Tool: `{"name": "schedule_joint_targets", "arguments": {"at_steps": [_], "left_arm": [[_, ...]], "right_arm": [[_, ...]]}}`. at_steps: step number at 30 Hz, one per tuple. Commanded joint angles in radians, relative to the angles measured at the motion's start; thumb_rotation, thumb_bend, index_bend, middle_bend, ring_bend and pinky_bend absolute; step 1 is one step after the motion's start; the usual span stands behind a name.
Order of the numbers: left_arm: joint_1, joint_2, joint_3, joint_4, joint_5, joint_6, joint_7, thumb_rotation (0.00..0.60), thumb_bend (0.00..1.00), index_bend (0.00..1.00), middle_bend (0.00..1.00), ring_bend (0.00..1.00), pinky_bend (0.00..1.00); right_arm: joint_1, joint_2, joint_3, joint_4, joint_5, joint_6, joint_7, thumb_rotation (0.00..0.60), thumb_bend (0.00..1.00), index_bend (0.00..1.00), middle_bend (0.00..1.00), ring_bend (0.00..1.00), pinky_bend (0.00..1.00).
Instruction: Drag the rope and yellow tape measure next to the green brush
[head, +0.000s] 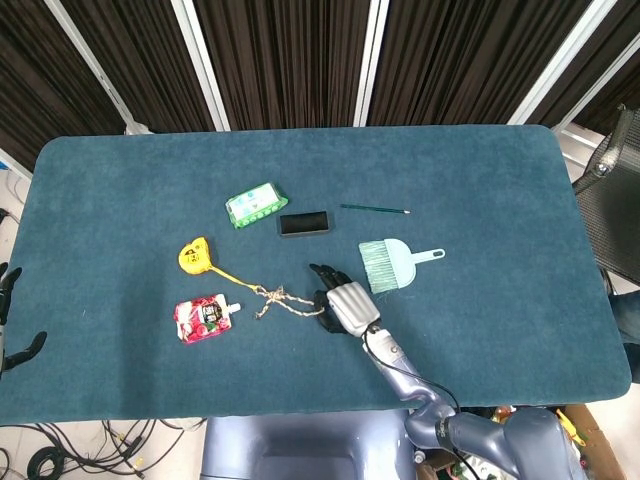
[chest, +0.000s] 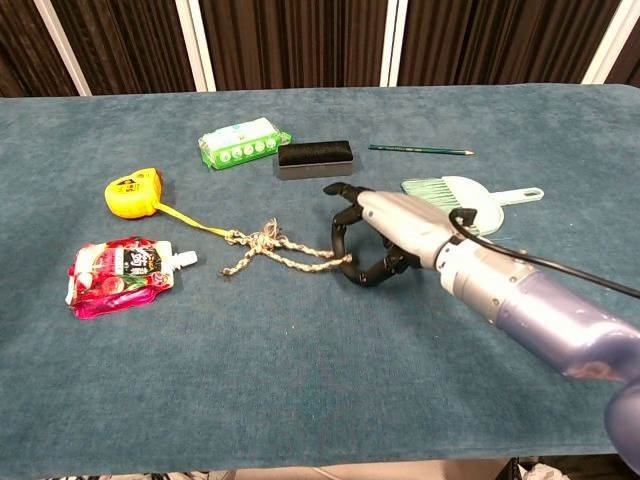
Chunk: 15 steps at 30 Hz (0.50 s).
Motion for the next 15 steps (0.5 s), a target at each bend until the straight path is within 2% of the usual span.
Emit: {"name": "schedule_joint_targets", "arguments": {"at_steps": [1,15], "left_arm": [[0.0,0.0,0.001,0.0,0.001,0.0,0.0,0.6,0.24,0.04,0.0,0.0,0.0],[0.003,0.001,0.0,-0.006,-0.005,0.002,0.004,0.6,0.24,0.04,0.0,0.0,0.0]], "right_arm": [[0.007,0.014,0.012,-0.007,0.004,-0.001,-0.006,0.6,0.45,0.65,0.0,0.03,0.15],[-0.003,0.176,0.085,-0.095,0.069,-0.002,-0.061,0.6,0.45,0.65,0.0,0.03,0.15]]}}
